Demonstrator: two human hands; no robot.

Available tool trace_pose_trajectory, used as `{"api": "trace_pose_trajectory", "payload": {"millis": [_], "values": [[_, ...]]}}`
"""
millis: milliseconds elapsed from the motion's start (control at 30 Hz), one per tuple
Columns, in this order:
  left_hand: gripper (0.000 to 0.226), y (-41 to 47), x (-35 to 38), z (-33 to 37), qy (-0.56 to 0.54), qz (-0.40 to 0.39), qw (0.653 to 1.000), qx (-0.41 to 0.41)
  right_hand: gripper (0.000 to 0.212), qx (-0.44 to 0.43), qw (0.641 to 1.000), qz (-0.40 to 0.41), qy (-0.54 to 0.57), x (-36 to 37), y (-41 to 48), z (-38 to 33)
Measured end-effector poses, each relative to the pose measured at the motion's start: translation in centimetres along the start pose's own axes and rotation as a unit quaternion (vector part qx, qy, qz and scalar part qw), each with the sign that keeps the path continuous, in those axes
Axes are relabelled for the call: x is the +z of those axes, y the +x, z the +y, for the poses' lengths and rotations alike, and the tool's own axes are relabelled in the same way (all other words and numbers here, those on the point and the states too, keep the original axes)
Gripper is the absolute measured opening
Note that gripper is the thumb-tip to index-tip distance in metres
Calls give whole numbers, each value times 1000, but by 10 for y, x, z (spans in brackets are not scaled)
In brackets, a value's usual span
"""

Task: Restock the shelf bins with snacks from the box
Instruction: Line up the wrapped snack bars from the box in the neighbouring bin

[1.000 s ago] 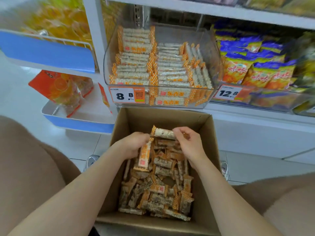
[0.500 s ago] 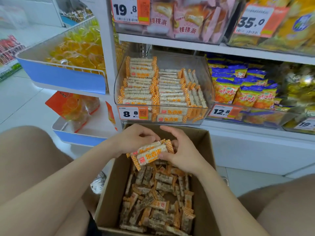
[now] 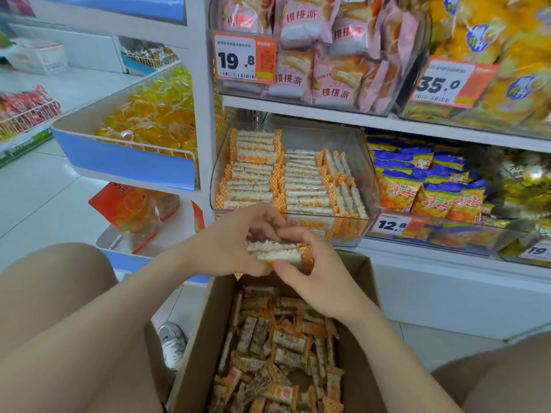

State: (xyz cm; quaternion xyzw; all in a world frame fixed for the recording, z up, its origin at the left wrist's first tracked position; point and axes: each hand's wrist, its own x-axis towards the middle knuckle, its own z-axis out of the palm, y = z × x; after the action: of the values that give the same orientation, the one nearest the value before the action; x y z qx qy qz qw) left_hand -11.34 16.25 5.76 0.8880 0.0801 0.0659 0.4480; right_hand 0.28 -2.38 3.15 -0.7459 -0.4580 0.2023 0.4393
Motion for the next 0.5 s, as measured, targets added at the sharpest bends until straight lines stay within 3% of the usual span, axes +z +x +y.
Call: {"api": "trace_pose_trajectory", "payload": {"millis": [100,200,333,433,500], "values": [[56,9,-14,7,26,80,996,43,36,-41,998,55,3,-9,16,-14],[45,17,-28,0,125,207,968,67,37,-50,986,157,18,-16,42,-16],[43,34,-41,-18,188,337,922,-40,34,-35,965,258,17,-19,85,-8],[52,47,-49,-25,245,314,907,-135,31,-43,971,234,-39,-19,125,-1],[53,53,-53,-28,257,266,915,-158,33,-55,975,201,-73,-16,153,1]]}}
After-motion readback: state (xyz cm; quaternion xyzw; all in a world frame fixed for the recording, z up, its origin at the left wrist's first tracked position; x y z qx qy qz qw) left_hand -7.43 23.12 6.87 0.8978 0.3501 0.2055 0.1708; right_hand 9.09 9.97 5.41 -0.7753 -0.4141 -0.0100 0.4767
